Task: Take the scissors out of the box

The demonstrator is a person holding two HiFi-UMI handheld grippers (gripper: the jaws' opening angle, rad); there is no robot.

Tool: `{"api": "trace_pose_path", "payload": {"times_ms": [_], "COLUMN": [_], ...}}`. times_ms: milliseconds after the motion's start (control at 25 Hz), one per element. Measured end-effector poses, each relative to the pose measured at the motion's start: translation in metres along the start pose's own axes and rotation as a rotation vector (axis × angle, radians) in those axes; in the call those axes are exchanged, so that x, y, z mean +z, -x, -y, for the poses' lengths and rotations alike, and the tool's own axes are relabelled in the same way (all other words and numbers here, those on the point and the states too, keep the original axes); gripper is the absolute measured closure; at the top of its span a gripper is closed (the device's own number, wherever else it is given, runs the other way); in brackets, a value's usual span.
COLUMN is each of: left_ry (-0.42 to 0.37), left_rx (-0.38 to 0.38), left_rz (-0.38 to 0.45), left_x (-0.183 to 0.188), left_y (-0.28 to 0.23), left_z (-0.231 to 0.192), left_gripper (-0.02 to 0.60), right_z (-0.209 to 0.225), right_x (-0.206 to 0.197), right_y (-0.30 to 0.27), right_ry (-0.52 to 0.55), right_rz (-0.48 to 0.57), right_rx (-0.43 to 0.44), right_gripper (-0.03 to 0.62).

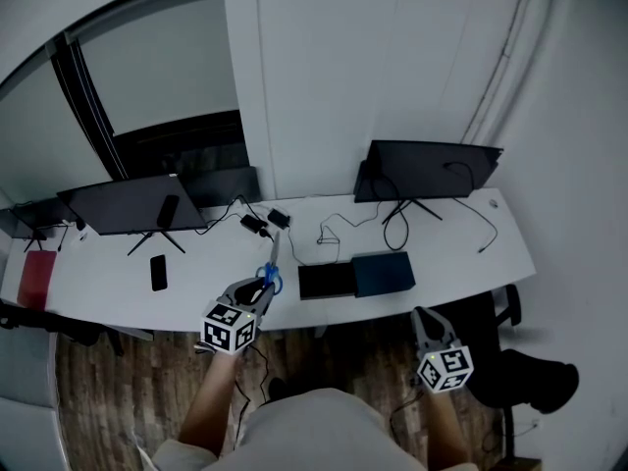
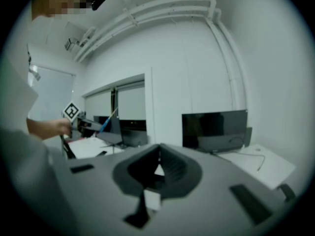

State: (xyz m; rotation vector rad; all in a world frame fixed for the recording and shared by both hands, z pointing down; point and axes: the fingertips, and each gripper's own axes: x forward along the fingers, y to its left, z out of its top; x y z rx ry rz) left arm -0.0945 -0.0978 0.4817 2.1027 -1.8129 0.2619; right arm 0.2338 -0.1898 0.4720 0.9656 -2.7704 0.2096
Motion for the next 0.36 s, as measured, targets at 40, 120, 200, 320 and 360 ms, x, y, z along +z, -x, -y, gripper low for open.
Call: {"api": "trace_pose_path", "payload": {"times_ms": [40, 120, 200, 320, 360], "left_ry": [0.000, -0.002, -0.003, -0.003, -0.003], "left_rx": [0.001, 0.001, 0.001, 0.000, 0.000], "left_rz": [0.003, 0.004, 0.004, 0.002, 0.002], "left_x": [0.0008, 0.0018, 0.0023, 0.0028, 0.0029], "left_y": [0.0000, -0.0003, -0.0012, -0.0028, -0.0034], "left_z": [0.0003, 0.0013, 0.0021, 0.0029, 0.0032], "left_gripper": [0.479, 0.479, 0.479, 0.479, 0.479], "right_z": [0.0004, 0.0018, 0.0041, 0.0069, 0.0074], "right_x": [0.0001, 0.0001, -0.0005, -0.0030, -0.0036], "right_y": [0.0001, 0.0012, 0.0021, 0.0026, 0.0027], "right_ry": [0.000, 0.001, 0.003, 0.002, 0.000], "right_rz": [0.001, 0.002, 0.002, -0.003, -0.004], "right_rx": [0.001, -0.001, -0.006, -0.008, -0.007], "right_gripper": [0.563, 0.563, 0.563, 0.563, 0.563]}}
